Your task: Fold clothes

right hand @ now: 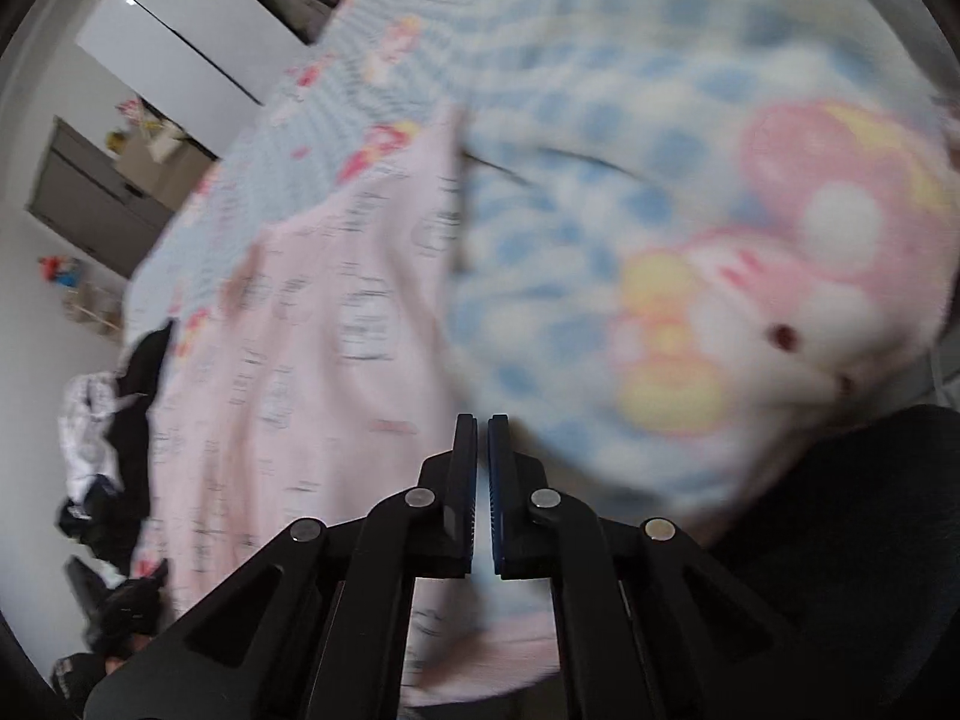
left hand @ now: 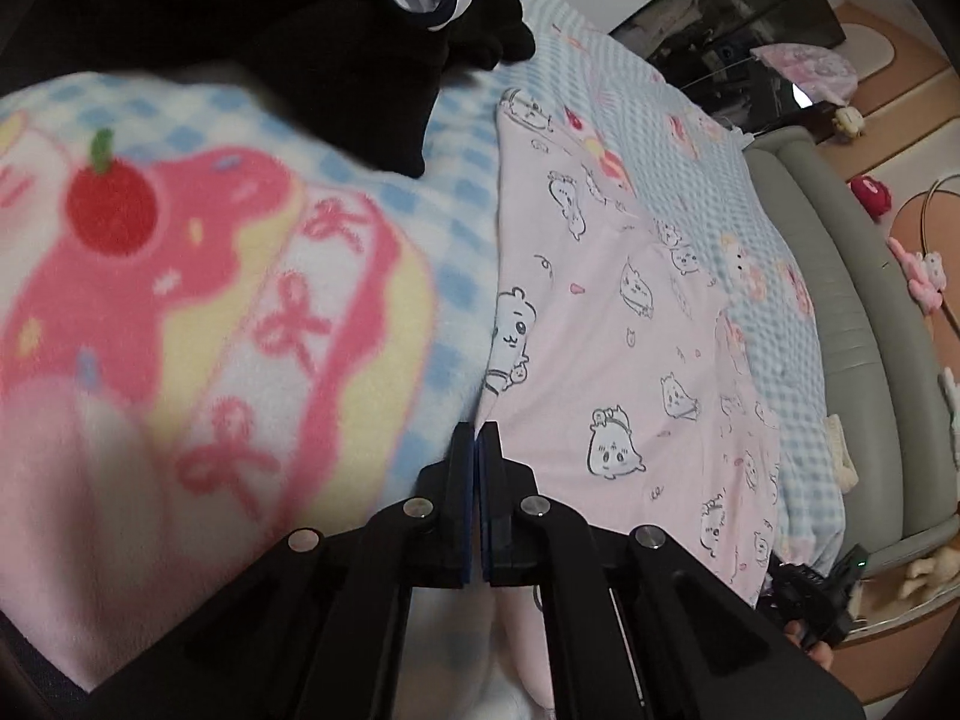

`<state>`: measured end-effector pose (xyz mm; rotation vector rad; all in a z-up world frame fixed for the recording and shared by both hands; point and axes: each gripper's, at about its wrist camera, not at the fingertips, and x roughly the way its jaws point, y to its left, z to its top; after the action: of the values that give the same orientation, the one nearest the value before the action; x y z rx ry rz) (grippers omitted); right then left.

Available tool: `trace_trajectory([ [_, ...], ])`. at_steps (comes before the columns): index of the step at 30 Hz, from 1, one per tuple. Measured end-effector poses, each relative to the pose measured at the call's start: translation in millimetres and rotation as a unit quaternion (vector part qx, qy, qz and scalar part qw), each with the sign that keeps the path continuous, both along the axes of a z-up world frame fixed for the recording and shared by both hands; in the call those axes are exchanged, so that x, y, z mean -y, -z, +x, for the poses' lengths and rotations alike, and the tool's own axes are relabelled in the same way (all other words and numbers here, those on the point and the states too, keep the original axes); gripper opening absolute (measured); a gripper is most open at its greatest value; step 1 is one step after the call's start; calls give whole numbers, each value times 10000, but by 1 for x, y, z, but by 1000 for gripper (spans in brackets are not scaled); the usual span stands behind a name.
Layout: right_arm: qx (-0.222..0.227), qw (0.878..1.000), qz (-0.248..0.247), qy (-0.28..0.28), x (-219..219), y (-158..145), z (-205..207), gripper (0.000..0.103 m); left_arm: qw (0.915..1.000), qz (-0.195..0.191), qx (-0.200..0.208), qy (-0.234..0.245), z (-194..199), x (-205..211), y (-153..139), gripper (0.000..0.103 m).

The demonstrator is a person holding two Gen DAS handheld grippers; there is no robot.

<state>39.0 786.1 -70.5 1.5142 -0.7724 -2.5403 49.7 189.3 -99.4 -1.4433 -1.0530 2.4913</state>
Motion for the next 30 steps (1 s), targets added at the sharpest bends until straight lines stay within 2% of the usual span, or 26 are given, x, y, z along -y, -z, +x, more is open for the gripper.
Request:
trace_trajectory([
  [2, 43, 9992, -366, 147, -11, 4, 6, 4, 9998, 204, -51, -41, 8, 6, -3, 6],
  [4, -16, 9957, -921, 129, -19, 3, 13, 22, 9970, 761, -171, 21, 14, 10, 0, 29],
  [5, -62, 9937, -1120, 88, -18, 2, 15, 37, 9940, 1067, -217, 68, 17, 12, 2, 40],
  [6, -108, 9912, -1316, 46, -18, 2, 17, 43, 9926, 1192, -212, 110, 18, 11, 5, 40],
  [7, -97, 9894, -1451, -22, -14, 4, 17, 44, 9924, 1209, -167, 155, 15, 7, 7, 40],
  [9, -4, 9852, -1704, -189, -5, 11, 17, 49, 9937, 1087, -59, 252, 12, 1, 8, 40],
  [11, 268, 9797, -1935, -459, 10, 22, 16, 49, 9943, 1011, 10, 333, 12, -4, 9, 40],
  [13, 372, 9805, -1795, -713, 29, 27, 19, 50, 9946, 961, 1, 398, 14, -9, 8, 38],
  [14, 353, 9847, -1504, -807, 38, 26, 21, 45, 9948, 926, -24, 430, 15, -11, 7, 34],
  [15, 287, 9861, -1413, -822, 39, 24, 22, 27, 9949, 891, -50, 461, 17, -14, 6, 10],
  [16, 219, 9874, -1327, -835, 40, 21, 23, 19, 9969, 656, -128, 419, 19, -17, 0, 3],
  [18, 84, 9895, -1155, -860, 43, 16, 26, 7, 9989, 181, -285, 331, 25, -22, -12, 3],
  [20, -218, 9917, -844, -944, 47, -2, 34, 5, 9989, -79, -404, 231, 33, -25, -25, 2],
  [23, -326, 9938, -494, -940, 55, -13, 39, 4, 9992, -393, -81, 59, 37, -23, -18, 2],
  [25, -152, 9963, -263, -804, 54, -5, 37, 4, 9988, -417, 243, -34, 37, -17, -5, 1],
  [26, -53, 9966, -187, -800, 47, -3, 37, 4, 9991, -257, 338, -63, 36, -13, 0, 2],
  [28, 249, 9969, -186, -721, 43, 11, 36, 5, 9993, -80, 346, -125, 36, -7, 0, 6],
  [29, 178, 9975, -183, -652, 40, 6, 38, 6, 9995, -76, 239, -168, 38, -7, -6, 6],
  [30, 103, 9981, -178, -583, 37, 1, 39, 15, 9997, -72, 130, -210, 39, -6, -12, 8],
])
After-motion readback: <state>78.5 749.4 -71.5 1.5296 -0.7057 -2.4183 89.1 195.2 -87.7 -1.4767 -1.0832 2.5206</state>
